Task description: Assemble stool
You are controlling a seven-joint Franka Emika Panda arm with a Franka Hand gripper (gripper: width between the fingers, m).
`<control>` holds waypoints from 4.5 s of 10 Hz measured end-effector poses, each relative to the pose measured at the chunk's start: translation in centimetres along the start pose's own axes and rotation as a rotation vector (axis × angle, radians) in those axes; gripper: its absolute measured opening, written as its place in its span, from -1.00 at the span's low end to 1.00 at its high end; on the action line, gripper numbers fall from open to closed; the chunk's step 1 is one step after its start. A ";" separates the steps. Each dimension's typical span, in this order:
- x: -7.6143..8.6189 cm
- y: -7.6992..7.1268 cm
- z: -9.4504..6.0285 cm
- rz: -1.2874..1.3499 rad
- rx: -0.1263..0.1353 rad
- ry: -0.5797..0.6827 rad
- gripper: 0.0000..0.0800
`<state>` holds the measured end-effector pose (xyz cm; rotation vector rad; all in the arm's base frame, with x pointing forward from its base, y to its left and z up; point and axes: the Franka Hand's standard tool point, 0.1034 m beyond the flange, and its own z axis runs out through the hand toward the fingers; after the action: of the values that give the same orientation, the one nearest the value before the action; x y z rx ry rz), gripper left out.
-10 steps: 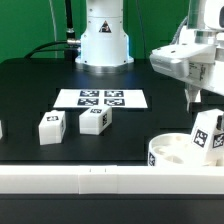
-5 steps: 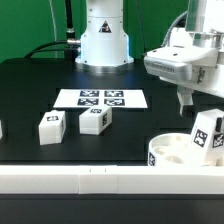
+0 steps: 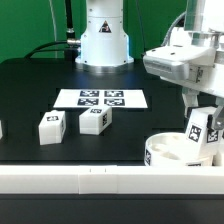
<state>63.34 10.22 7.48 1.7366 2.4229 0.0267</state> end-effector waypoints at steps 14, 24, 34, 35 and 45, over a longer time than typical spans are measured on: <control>-2.7 -1.2 0.4 1.120 0.088 0.064 -0.15; -2.5 -0.7 0.5 1.806 0.016 0.160 -0.15; -4.1 -0.3 0.5 2.505 -0.019 0.233 -0.14; -4.5 -0.3 0.5 2.567 -0.014 0.239 -0.14; -9.0 -3.4 -4.7 2.203 -0.047 0.207 0.62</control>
Offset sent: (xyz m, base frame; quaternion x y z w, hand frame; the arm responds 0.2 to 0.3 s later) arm 0.0007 -0.0028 -0.0044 0.0111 0.0346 0.1949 0.9802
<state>62.32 1.02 12.86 3.1325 -0.4721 0.4465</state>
